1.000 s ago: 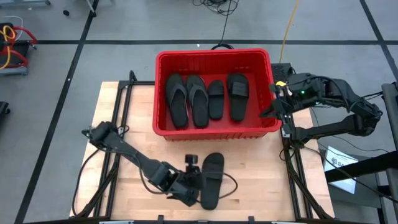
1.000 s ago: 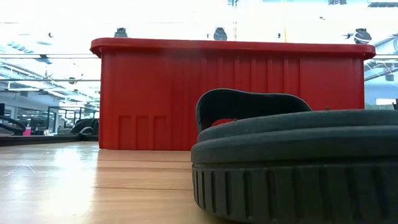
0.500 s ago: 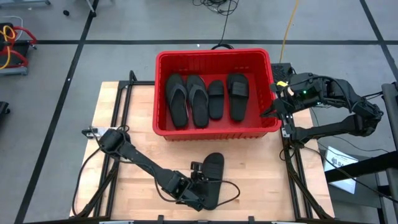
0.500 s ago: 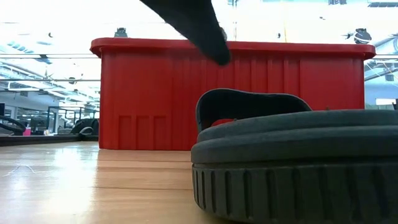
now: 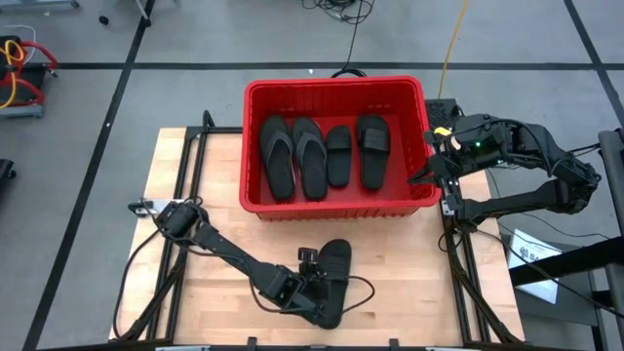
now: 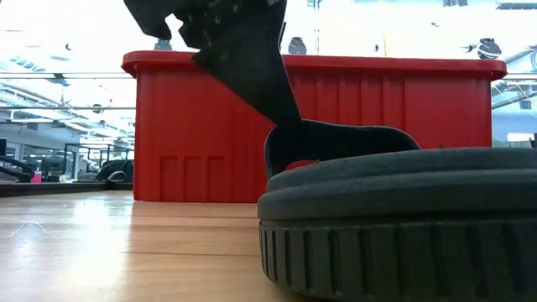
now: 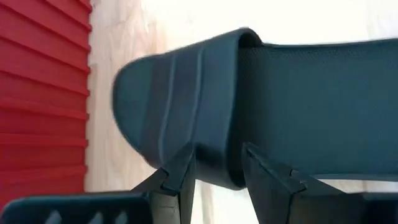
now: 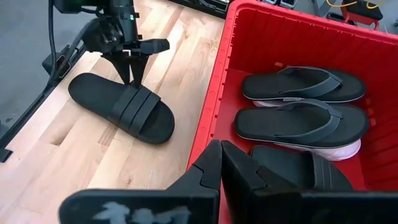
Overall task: Pick and place slides into bin
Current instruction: Put the black slide into the red bin
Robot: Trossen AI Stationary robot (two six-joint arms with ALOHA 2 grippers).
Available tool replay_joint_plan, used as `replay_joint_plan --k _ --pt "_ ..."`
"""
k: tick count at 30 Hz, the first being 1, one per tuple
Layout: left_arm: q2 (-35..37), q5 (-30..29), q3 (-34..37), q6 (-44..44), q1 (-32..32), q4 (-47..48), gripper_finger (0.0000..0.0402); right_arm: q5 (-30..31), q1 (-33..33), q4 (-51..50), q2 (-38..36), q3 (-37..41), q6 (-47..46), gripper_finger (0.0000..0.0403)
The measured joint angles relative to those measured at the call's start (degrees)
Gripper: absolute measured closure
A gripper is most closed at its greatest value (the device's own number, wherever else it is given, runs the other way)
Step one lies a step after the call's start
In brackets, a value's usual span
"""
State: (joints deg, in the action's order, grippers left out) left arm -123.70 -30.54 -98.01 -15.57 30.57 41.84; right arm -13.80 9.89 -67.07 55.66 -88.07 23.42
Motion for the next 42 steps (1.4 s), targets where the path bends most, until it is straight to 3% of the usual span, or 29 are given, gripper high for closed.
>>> replay_joint_plan --k 14,21,26,33,39,42 --pt "0.0 -2.4 1.4 0.2 -1.7 -0.5 0.0281 0.0 0.0 0.0 0.0 0.0 -0.1 0.0403" --pt "0.0 -2.5 1.4 -0.8 -2.8 -0.6 0.0385 0.0 0.0 0.0 0.0 0.0 -0.2 0.0403" --pt "0.1 -0.9 1.4 -3.8 -3.6 -1.3 0.0394 0.0 0.0 0.0 0.0 0.0 -0.2 0.0403" --pt "0.1 4.5 -1.5 -5.8 -4.6 0.0 0.0399 0.1 0.0 0.0 0.0 0.0 -0.2 0.0403" --pt "0.0 15.2 -5.4 -6.1 -6.0 3.4 0.0399 0.1 0.0 0.0 0.0 0.0 -0.2 0.0403" --pt "0.0 17.6 -7.9 -6.8 -6.5 4.9 0.0399 0.1 0.0 0.0 0.0 0.0 -0.2 0.0403"
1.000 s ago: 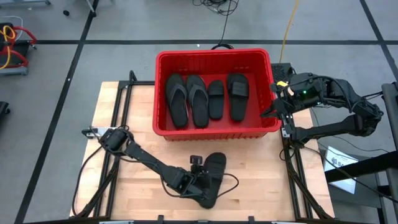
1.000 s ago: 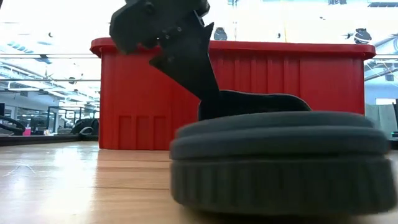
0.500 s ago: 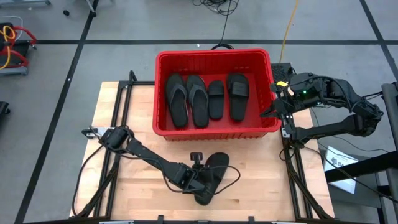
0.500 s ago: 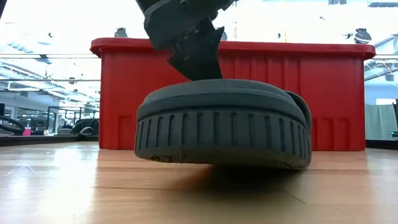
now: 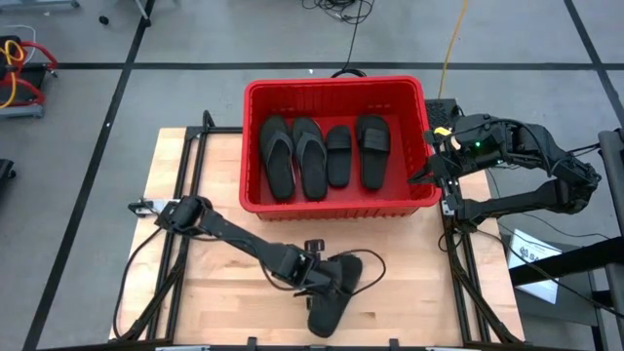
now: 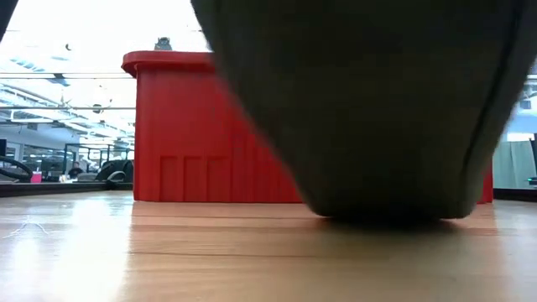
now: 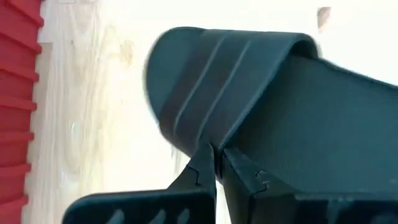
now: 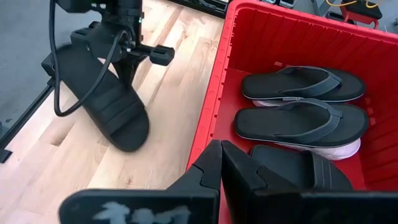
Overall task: Pick and place slides into bin
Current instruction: Put the black slide into the red bin
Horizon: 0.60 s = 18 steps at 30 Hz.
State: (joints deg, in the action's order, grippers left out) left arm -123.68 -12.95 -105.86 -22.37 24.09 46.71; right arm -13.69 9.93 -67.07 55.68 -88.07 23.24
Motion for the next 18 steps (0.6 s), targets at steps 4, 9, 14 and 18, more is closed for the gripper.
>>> replay_joint_plan --k 4,9,14,18 --pt "0.0 1.1 -4.6 -0.7 -0.6 5.6 0.0400 0.0 0.0 0.0 0.0 0.0 0.1 0.0403" --pt "0.0 1.1 -12.1 -0.7 -1.6 12.8 0.0400 0.0 0.0 0.0 0.0 0.0 0.2 0.0403" --pt "0.0 0.4 -20.5 -0.7 -2.4 16.2 0.0400 0.1 0.0 0.0 -0.1 0.0 0.8 0.0403" --pt "0.0 -1.5 -27.2 2.3 -2.3 16.7 0.0401 0.1 0.0 0.0 -0.4 0.0 1.7 0.0403"
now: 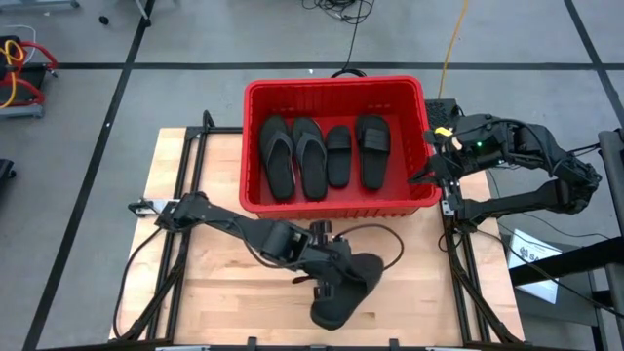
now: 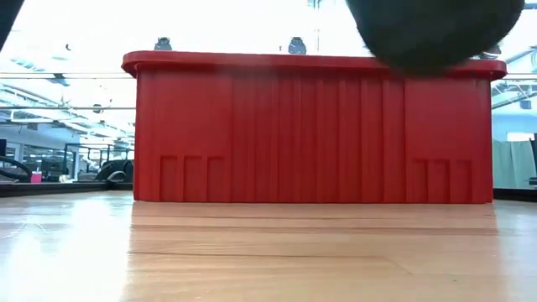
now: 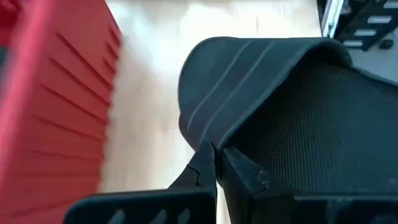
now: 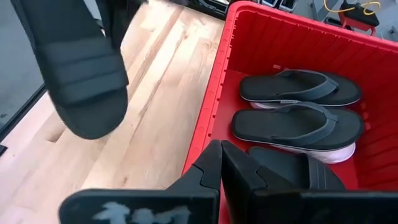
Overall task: Pick and place slides into bin
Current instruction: Put the black slide into the red bin
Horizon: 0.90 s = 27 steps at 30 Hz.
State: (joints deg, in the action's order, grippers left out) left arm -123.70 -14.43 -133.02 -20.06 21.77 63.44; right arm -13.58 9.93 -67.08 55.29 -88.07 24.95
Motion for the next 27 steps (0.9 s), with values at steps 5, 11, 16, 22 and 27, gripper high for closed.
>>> replay_joint_plan --k 5,11,16,22,27 --pt "2.3 -4.9 -1.4 4.5 0.1 1.2 0.0401 0.2 0.0 0.0 -0.3 0.0 -0.1 0.0403" --pt "6.9 -10.1 -1.5 5.5 -1.7 0.4 0.0401 0.3 0.0 0.0 -0.5 0.0 0.0 0.0403" --pt "10.9 -19.2 -1.5 9.5 -3.8 -0.6 0.0401 0.3 0.0 0.0 -0.5 0.0 0.0 0.0403" --pt "13.2 -34.8 -1.6 15.2 -8.3 -1.0 0.0401 0.4 0.0 0.1 -0.5 0.0 0.0 0.0403" --pt "12.5 -38.8 -1.6 14.5 -15.4 -4.7 0.0401 0.4 0.0 1.1 -0.5 0.0 0.0 0.0403"
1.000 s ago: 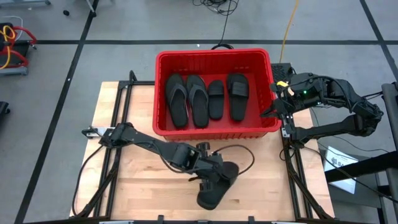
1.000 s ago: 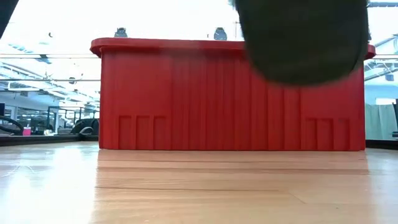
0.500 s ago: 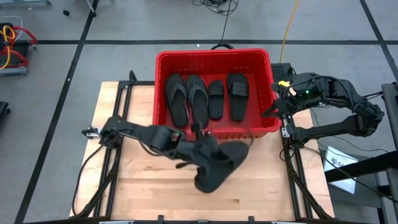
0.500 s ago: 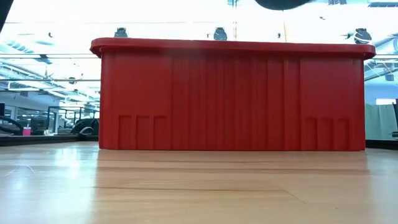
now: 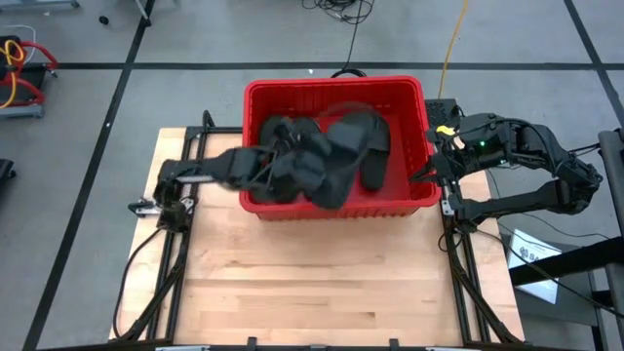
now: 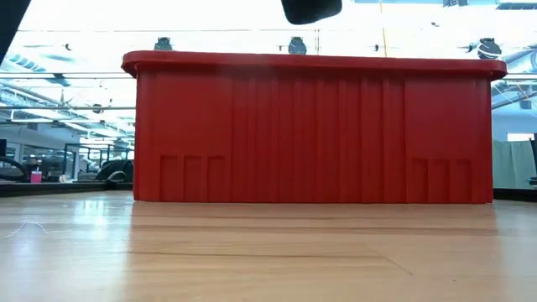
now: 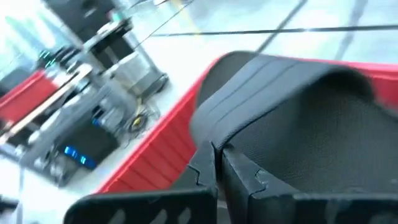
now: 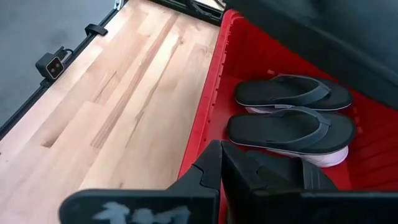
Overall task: Pick and place slides into bin
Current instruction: Put the black slide into the red bin
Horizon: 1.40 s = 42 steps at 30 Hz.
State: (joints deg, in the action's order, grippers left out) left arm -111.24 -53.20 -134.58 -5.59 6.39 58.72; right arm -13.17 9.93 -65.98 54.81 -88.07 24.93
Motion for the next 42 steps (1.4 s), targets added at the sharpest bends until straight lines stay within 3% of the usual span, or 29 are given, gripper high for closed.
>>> replay_joint_plan --k 11,16,29,42 --pt "-9.4 0.6 0.1 -8.4 -12.2 -4.5 0.0401 1.8 0.0 0.1 0.0 0.0 0.2 0.0403" --pt "-14.7 0.8 0.1 -9.6 -13.7 -5.4 0.0401 4.4 0.0 -0.2 0.0 0.0 0.2 0.0403" --pt "-23.9 2.4 0.1 -13.1 -17.6 -4.1 0.0401 4.2 0.0 -0.2 -0.1 0.0 1.7 0.0403" --pt "-28.0 2.1 0.1 -6.0 -19.6 -3.1 0.0401 4.2 0.0 -0.2 -0.1 0.0 3.4 0.0403"
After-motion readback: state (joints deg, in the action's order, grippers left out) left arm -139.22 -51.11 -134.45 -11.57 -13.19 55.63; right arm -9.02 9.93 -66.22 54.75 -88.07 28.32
